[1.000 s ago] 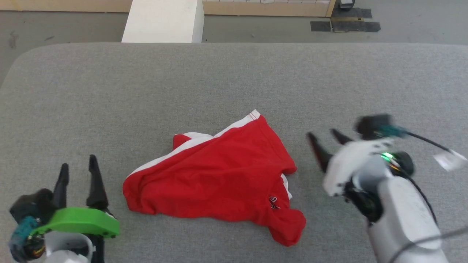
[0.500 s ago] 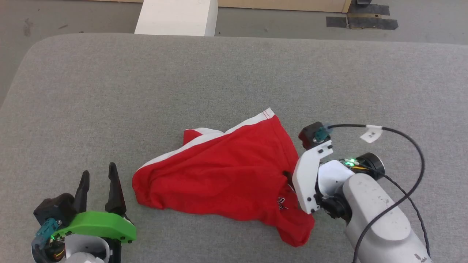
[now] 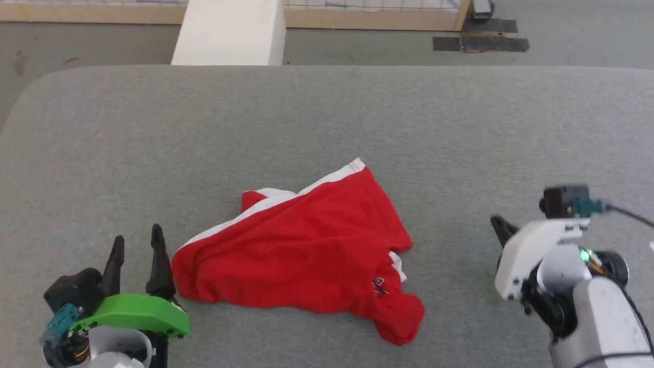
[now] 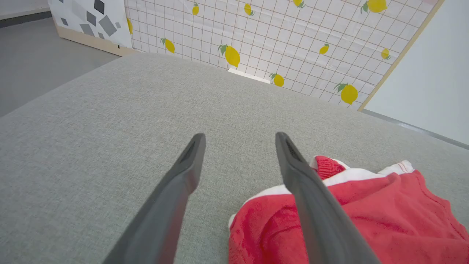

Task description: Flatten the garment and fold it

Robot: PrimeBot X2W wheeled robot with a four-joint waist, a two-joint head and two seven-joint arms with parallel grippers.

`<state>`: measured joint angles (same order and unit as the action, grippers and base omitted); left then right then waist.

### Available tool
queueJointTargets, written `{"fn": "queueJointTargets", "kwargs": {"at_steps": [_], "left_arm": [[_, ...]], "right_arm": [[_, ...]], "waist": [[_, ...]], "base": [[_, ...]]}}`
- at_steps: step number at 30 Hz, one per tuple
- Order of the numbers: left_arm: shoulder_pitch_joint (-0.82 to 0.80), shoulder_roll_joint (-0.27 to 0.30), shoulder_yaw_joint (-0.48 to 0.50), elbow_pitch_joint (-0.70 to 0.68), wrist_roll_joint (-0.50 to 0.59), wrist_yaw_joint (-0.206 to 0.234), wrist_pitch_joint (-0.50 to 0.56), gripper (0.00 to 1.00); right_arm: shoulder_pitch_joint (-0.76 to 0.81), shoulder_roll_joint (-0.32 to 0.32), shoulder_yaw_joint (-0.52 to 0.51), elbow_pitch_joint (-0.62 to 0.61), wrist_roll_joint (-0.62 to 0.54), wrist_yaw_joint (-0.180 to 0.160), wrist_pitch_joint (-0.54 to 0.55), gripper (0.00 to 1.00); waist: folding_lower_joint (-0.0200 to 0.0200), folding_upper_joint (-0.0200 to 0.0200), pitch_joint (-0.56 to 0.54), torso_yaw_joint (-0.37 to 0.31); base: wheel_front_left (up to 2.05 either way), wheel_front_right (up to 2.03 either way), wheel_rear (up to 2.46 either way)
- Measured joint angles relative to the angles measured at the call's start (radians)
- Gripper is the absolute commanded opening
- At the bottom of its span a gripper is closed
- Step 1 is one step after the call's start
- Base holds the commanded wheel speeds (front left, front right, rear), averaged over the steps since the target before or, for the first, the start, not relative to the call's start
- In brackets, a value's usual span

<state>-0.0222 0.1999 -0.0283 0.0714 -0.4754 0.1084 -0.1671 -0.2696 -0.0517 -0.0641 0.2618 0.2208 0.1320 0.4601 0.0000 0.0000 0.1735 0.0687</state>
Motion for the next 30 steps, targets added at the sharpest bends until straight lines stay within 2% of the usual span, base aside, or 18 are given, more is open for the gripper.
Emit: {"fn": "queueJointTargets", "kwargs": {"at_steps": [1,2,3,4,6,10,16,19,24,25,26,27,30], "left_arm": [[0.002,0.001,0.002,-0.003,0.0,0.0,0.002,1.0],[0.002,0.002,0.005,-0.009,0.0,0.004,0.006,1.0],[0.002,0.003,0.006,-0.014,0.0,0.005,0.007,1.0],[0.002,0.007,0.007,-0.022,0.0,0.008,0.009,1.0],[0.002,0.009,0.005,-0.028,0.0,0.009,0.012,1.0],[0.0,0.011,-0.001,-0.033,-0.004,0.009,0.017,1.0],[-0.011,-0.001,-0.025,-0.01,-0.019,0.001,0.025,1.0],[-0.019,-0.008,-0.027,0.016,-0.036,-0.005,0.023,1.0],[-0.02,-0.011,-0.028,0.057,-0.051,-0.016,0.01,1.0],[-0.02,-0.012,-0.029,0.06,-0.053,-0.017,0.008,1.0],[-0.021,-0.012,-0.03,0.063,-0.053,-0.019,0.007,1.0],[-0.022,-0.012,-0.029,0.067,-0.053,-0.019,0.007,1.0],[-0.032,-0.011,-0.031,0.075,-0.054,-0.019,0.007,1.0]], "right_arm": [[0.02,0.0,0.006,-0.017,0.002,0.0,0.006,0.0],[0.041,-0.002,0.025,-0.044,0.013,0.0,0.006,0.35],[0.048,-0.002,0.039,-0.059,0.022,0.0,0.004,1.0],[0.046,-0.001,0.102,-0.09,0.035,0.0,0.005,1.0],[0.03,-0.001,0.164,-0.089,0.032,0.0,0.025,1.0],[-0.069,0.001,0.284,-0.025,0.002,0.0,0.114,1.0],[-0.25,0.001,0.396,0.131,-0.067,0.0,0.273,1.0],[-0.3,0.002,0.462,0.204,-0.071,0.0,0.365,1.0],[-0.343,-0.002,0.549,0.24,-0.026,-0.001,0.433,1.0],[-0.35,-0.002,0.553,0.246,-0.024,-0.001,0.449,0.45],[-0.353,-0.002,0.554,0.246,-0.021,-0.002,0.457,0.36],[-0.355,-0.001,0.551,0.246,-0.016,-0.002,0.457,0.0],[-0.351,0.004,0.513,0.245,-0.006,0.0,0.403,0.0]], "waist": [[0.0,0.0,0.0,-0.006],[0.0,0.0,0.0,-0.016],[0.0,0.0,0.0,-0.021],[0.0,0.0,0.004,-0.036],[0.0,0.0,0.011,-0.04],[0.0,0.0,0.026,-0.035],[0.0,0.0,0.055,0.001],[0.0,0.0,0.07,0.023],[0.0,0.0,0.095,0.053],[0.0,0.0,0.098,0.055],[0.0,0.0,0.099,0.056],[0.0,0.0,0.099,0.055],[0.0,0.0,0.096,0.047]], "base": [[0.0,0.0,0.0],[0.0,0.0,0.0],[0.0,0.0,0.0],[0.0,0.0,0.0],[0.0,0.0,0.0],[0.0,0.0,0.0],[0.0,0.0,0.0],[0.0,0.0,0.0],[0.0,0.0,0.0],[0.0,0.0,0.0],[0.0,0.0,0.0],[0.0,0.0,0.0],[0.0,0.0,0.0]]}}
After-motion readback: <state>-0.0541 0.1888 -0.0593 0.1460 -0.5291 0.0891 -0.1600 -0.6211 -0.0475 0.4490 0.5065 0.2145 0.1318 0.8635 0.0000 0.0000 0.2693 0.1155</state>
